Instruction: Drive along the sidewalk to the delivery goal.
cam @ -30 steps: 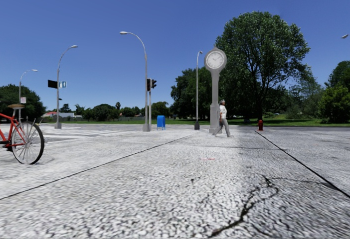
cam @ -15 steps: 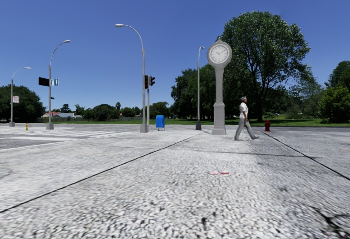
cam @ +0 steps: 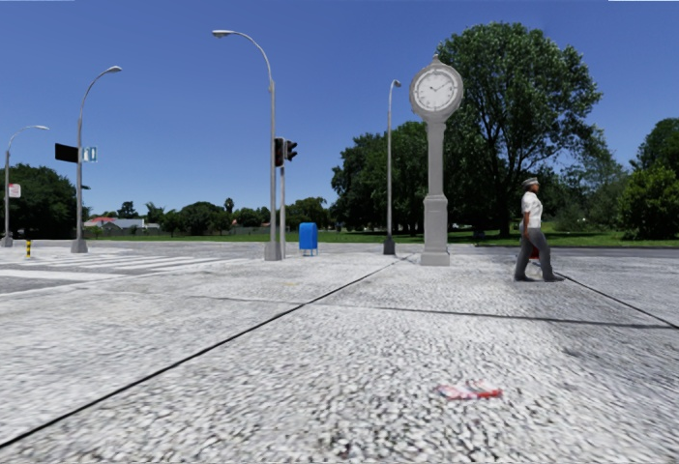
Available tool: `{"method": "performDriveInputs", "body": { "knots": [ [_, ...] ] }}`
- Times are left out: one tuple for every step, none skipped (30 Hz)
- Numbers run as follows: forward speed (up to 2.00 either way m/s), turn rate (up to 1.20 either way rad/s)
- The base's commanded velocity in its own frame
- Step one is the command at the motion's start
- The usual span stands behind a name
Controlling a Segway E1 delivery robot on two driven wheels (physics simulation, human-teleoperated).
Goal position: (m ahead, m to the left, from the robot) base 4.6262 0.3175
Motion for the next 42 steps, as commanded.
{"method": "performDriveInputs", "body": {
  "knots": [
    [2.0, 0.0],
    [2.0, 0.0],
    [2.0, 0.0],
    [2.0, 0.0],
    [2.0, 0.0],
    [2.0, 0.0],
    [2.0, 0.0],
    [2.0, 0.0],
    [2.0, 0.0],
    [2.0, 0.0],
    [2.0, 0.0],
    [2.0, 0.0],
    [2.0, 0.0],
    [2.0, 0.0],
    [2.0, 0.0],
    [2.0, 0.0],
    [2.0, 0.0],
    [2.0, 0.0],
    [2.0, 0.0],
    [2.0, 0.0],
    [2.0, 0.0],
    [2.0, 0.0],
    [2.0, 0.0],
    [2.0, 0.0],
    [2.0, 0.0],
    [2.0, 0.0],
    [2.0, 0.0],
    [2.0, 0.0],
    [2.0, 0.0],
    [2.0, 0.0],
    [2.0, 0.0],
    [2.0, 0.0],
    [2.0, 0.0],
    [2.0, 0.0],
    [2.0, 0.0],
    [2.0, 0.0],
    [2.0, 0.0],
    [2.0, 0.0],
    [2.0, 0.0],
    [2.0, 0.0],
    [2.0, 0.0],
    [2.0, 0.0]
  ]
}}
